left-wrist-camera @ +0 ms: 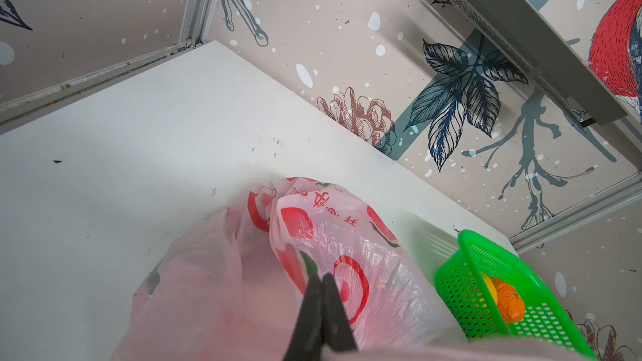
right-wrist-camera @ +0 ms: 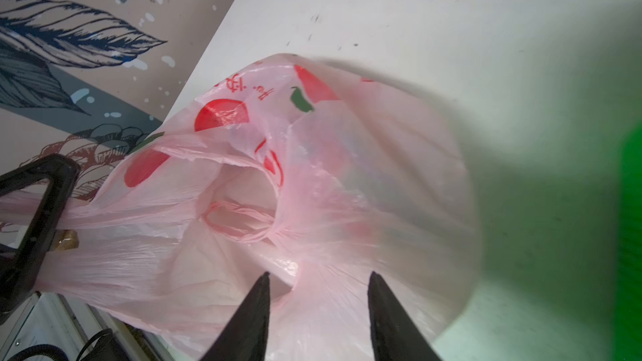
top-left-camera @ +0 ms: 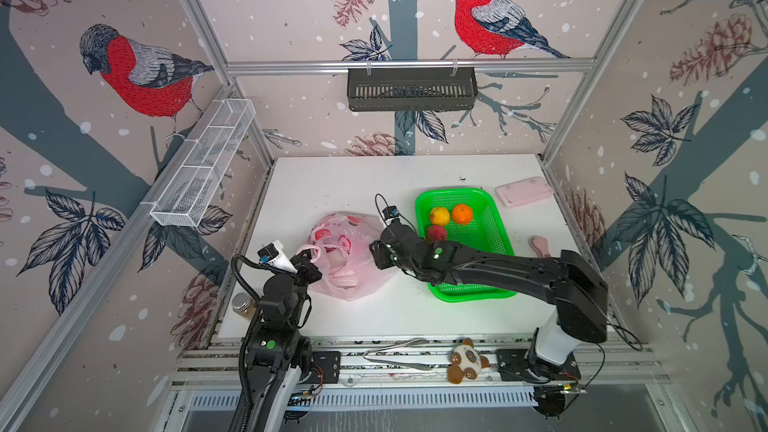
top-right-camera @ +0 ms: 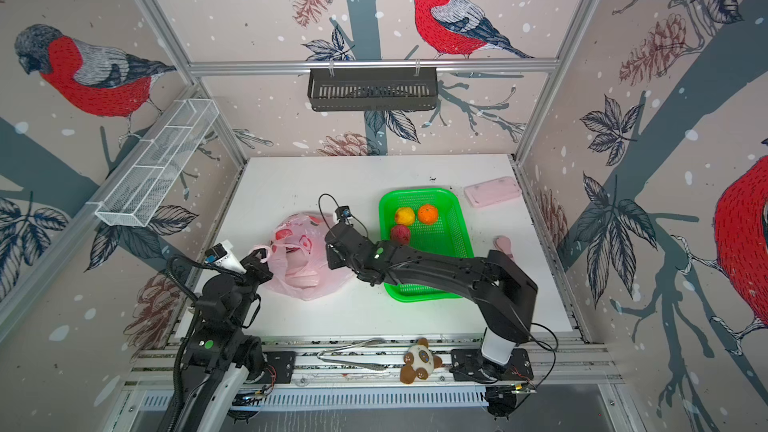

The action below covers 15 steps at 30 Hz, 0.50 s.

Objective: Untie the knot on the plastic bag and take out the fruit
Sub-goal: 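Move the right gripper back into the pink bag opening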

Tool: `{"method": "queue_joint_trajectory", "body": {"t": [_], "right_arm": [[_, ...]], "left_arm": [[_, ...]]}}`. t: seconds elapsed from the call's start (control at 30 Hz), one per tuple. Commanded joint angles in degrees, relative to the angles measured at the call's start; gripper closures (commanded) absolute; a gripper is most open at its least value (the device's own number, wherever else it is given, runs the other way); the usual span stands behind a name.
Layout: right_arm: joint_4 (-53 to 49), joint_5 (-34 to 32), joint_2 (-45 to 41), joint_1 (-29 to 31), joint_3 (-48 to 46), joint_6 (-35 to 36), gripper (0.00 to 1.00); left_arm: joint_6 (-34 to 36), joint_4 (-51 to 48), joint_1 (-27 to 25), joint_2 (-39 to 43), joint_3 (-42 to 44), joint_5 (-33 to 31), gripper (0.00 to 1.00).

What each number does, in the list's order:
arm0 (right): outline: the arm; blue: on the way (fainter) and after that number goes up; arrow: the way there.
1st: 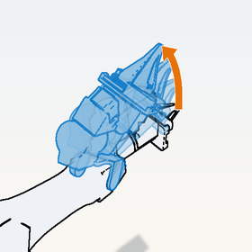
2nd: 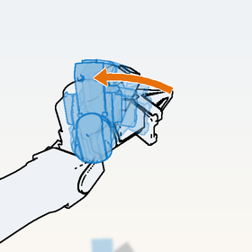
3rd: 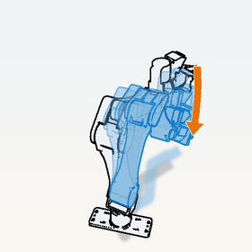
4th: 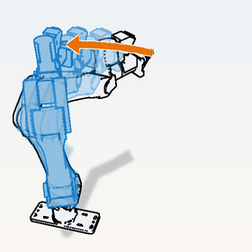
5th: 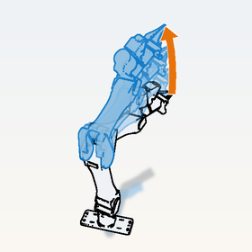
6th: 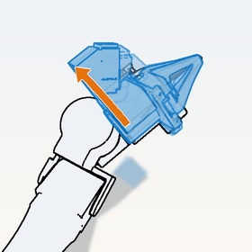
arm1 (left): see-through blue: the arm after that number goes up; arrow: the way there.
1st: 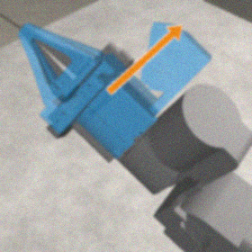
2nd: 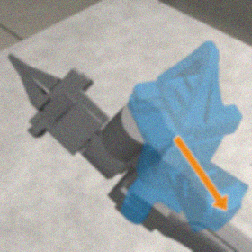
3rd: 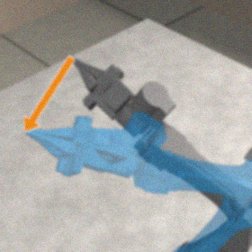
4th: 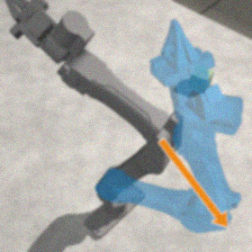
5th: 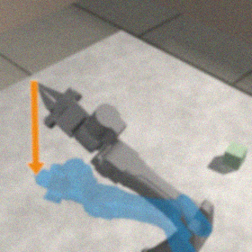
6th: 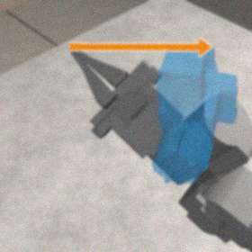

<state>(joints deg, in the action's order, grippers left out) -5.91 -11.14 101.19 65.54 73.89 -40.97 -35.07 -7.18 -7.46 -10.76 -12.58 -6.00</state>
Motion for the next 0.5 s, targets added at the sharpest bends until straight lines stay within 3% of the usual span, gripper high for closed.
{"method": "queue_joint_trajectory", "body": {"t": [0.0,0.23,0.47], "right_arm": [[5.6,5.9,6.1,1.2,5.4,-0.2,0.56],[7.3,13.1,19.1,1.9,16.2,-3.2,0.66],[8.1,13.2,25.1,2.7,20.7,-6.5,0.67]], "left_arm": [[-0.9,-0.8,0.0,0.8,0.3,0.1,1.00],[-1.3,-3.2,0.0,4.0,-0.7,0.0,1.00],[-2.3,-4.5,0.0,6.4,-0.5,0.6,1.00]]}}
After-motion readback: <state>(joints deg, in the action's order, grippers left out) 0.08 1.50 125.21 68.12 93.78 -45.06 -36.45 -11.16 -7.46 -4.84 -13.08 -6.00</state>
